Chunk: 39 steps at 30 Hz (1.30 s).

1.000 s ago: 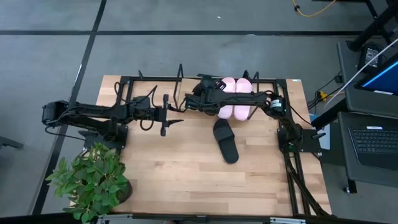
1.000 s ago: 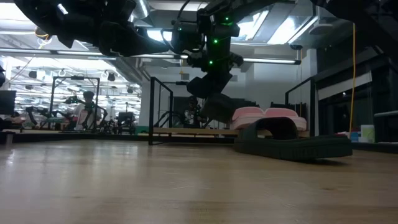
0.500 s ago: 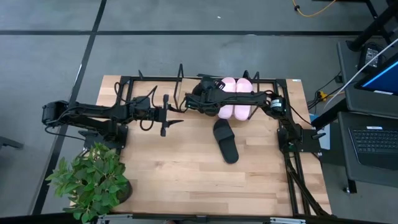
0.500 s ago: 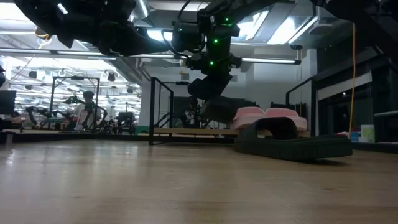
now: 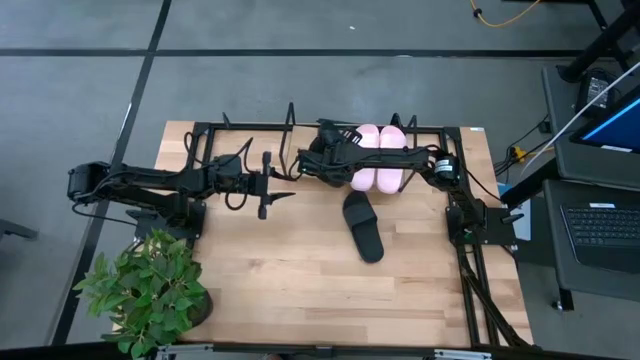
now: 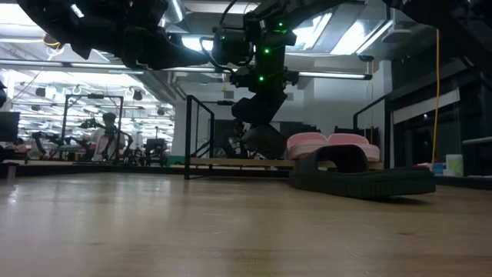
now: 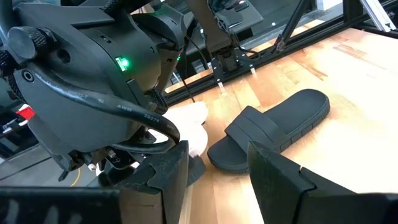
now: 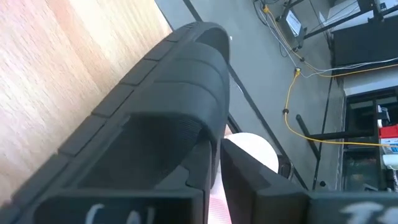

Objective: Pick and place slides into the shelf
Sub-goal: Put the left black slide on the shelf

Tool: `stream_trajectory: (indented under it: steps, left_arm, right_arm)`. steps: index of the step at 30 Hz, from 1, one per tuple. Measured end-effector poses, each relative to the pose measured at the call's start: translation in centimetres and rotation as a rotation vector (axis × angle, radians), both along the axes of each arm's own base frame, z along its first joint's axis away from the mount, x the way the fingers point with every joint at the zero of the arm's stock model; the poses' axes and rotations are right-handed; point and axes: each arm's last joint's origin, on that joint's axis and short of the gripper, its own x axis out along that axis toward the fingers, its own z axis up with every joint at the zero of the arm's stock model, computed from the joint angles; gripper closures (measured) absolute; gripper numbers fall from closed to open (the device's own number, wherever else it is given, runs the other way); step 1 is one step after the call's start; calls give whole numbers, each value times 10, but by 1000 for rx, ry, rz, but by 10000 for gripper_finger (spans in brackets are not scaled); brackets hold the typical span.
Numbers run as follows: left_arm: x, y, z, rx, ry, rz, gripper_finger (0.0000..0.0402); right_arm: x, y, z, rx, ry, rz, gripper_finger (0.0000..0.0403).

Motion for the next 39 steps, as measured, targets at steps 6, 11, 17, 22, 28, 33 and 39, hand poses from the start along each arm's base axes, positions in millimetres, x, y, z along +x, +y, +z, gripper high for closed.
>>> stream_trajectory:
  steps: [6,11,17,22,28,33,39]
  left_arm:
    - [0,0,0,0,0,0,244]
    - [0,0,0,-1,3,0,244]
    - [0,0,0,-1,3,0,244]
    - [0,0,0,-1,3,0,244]
    - [0,0,0,-1,3,0,244]
    - [0,0,0,0,1,0,244]
    - [0,0,0,0,-1,1,244]
  right_arm:
    - [0,0,0,0,5,3,366]
    - [-2,0,0,4,25,3,366]
    - [-2,1,0,5,32,3,366]
    - [-3,1,-1,29,28,5,366]
    - [-2,1,-1,53,25,11,363]
    - [-2,1,-1,51,16,10,332]
    - [-1,-2,-1,70,-10,5,274]
